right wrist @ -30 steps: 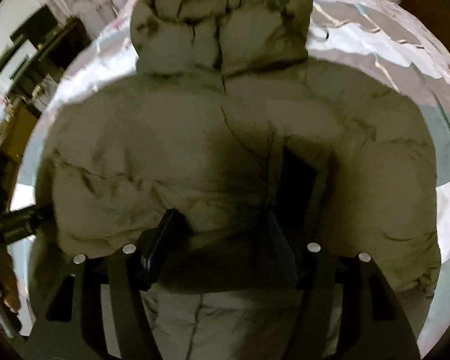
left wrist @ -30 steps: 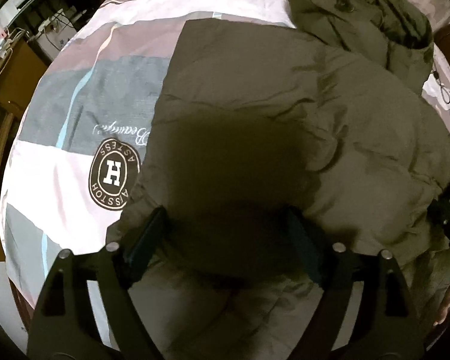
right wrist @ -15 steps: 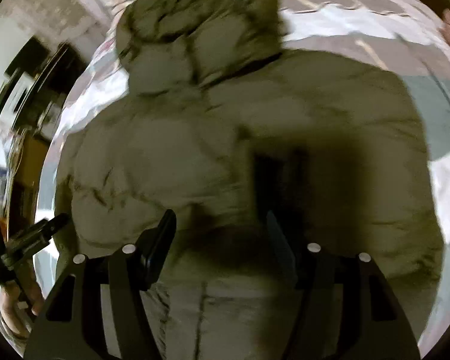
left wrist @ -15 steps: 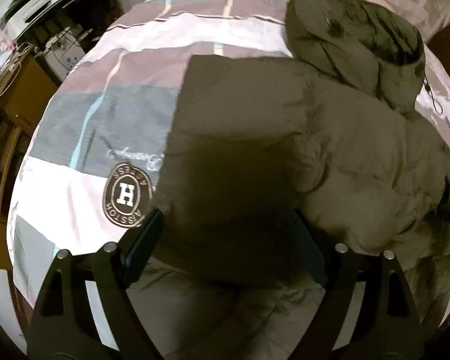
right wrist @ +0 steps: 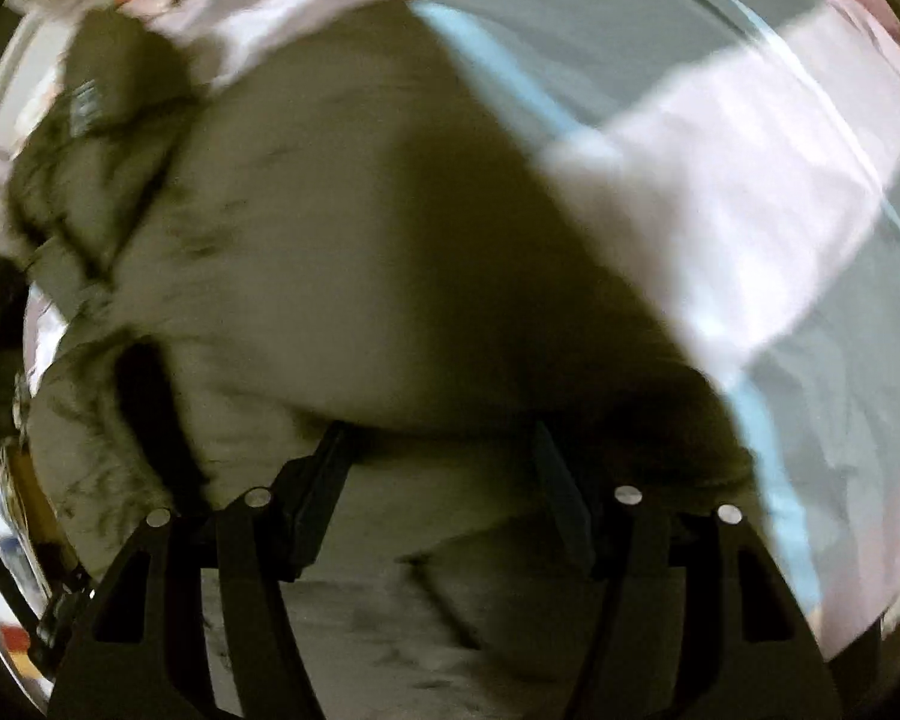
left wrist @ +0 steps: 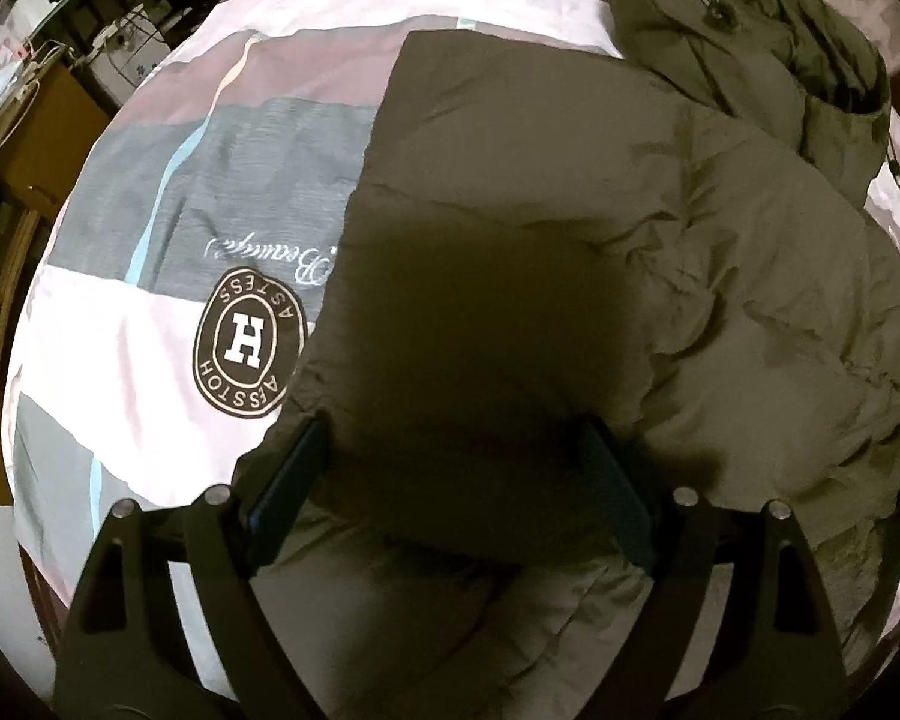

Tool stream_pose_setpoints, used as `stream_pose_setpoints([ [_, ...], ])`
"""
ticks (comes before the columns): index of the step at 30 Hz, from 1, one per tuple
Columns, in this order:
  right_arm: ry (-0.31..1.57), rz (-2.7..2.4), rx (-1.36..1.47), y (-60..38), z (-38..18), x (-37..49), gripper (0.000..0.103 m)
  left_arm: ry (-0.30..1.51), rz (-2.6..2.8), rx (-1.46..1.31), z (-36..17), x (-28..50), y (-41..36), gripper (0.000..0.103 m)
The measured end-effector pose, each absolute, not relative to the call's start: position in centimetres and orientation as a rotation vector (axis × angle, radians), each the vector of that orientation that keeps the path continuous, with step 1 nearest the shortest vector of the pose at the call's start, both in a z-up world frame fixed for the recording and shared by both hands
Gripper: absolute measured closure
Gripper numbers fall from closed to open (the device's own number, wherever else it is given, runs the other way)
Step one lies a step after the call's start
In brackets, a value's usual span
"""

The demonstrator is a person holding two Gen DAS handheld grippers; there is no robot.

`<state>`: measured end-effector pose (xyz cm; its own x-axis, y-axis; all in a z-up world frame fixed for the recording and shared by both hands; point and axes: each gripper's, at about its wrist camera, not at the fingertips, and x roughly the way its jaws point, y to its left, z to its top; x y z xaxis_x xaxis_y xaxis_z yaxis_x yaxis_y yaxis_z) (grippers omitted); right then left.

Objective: Fold large clothes

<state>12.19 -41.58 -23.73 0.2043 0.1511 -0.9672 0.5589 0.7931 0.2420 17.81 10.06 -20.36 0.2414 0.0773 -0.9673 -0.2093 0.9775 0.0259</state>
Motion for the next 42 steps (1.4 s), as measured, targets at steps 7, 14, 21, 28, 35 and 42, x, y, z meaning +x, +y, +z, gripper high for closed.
stream_pose_setpoints([
  [7,1.215,-0.381,0.815,-46.2,-21.7,9.5,0.054,1.301,0.207,-0.128,-19.9,17.7,10.1,0.015],
  [14,1.160,-0.186,0.717,-43.5,-20.0,11.4,0.043,1.303,0.186,-0.081,-20.1,17.8,9.4,0.015],
  [21,1.214,-0.469,0.762,-48.8,-22.7,9.6,0.043,1.318,0.197,-0.111,-20.6,17.9,10.1,0.012],
  [28,1.093,-0.216,0.704,-43.6,-18.6,11.2,0.043,1.269,0.145,-0.121,-18.6,17.1,8.9,0.012],
  [35,1.275,-0.104,0.528,-37.6,-21.2,12.2,0.043,1.333,0.128,-0.021,-20.9,17.6,7.8,0.012],
  [42,1.326,-0.168,0.565,-39.5,-23.1,11.9,0.043,1.359,0.149,-0.030,-22.0,17.9,8.6,0.007],
])
